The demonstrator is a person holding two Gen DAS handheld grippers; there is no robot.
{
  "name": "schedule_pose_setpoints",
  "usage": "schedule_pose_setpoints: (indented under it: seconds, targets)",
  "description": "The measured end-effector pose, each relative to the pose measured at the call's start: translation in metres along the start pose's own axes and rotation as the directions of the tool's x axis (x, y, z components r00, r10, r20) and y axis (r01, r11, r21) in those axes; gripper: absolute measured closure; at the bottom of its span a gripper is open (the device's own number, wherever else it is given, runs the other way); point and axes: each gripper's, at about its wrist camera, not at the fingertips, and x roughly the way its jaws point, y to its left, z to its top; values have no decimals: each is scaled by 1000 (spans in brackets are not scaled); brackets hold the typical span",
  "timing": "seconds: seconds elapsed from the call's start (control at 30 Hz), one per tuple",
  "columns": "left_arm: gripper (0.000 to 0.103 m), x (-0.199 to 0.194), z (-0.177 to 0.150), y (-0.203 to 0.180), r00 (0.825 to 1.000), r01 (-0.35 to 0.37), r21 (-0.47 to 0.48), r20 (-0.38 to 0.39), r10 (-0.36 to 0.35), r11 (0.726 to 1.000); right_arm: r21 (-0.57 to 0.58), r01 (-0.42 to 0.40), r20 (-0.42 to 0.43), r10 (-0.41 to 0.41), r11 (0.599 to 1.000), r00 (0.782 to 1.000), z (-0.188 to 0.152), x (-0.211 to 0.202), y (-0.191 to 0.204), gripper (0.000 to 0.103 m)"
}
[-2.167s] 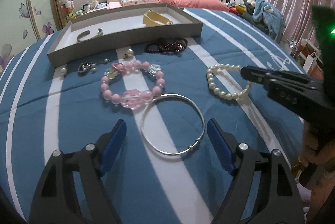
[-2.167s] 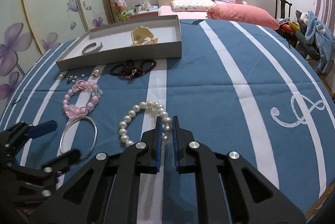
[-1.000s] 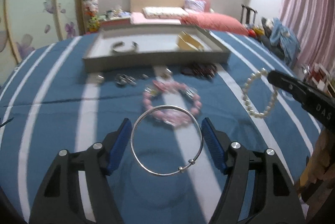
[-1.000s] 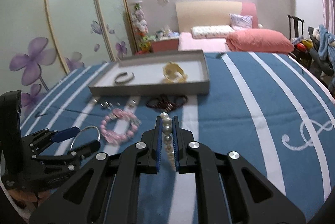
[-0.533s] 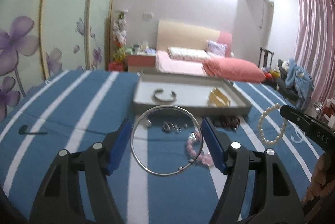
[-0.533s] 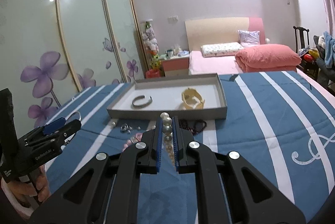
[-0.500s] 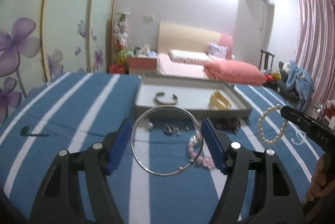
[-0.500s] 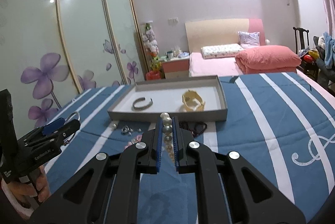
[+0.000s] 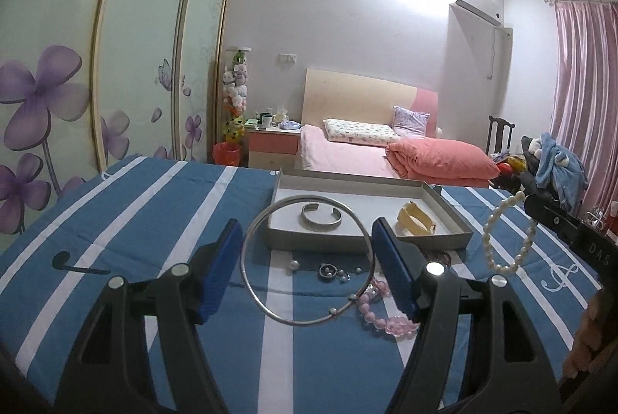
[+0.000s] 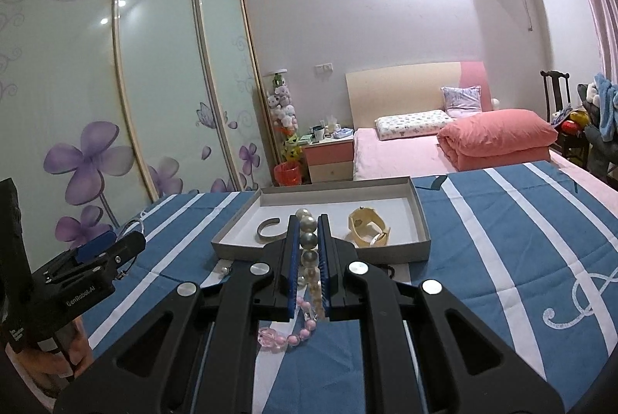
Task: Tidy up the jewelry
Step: 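Lower the pearl bracelet into the tray with the right gripper while the left drops the bangle there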
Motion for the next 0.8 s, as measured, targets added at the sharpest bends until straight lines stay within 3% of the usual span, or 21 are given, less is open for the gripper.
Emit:
schedule_pose_setpoints:
  seconds: [0.43,0.8]
  targets:
    - [36,27,28,-4,999,-7,27,48,5,1000,-7,6,87,-6,1000,996,29,15,2,93]
    - [35,72,57,-12,996,-2,38,94,-2,999,-4,44,108,-44,999,993,52,60,-8,93]
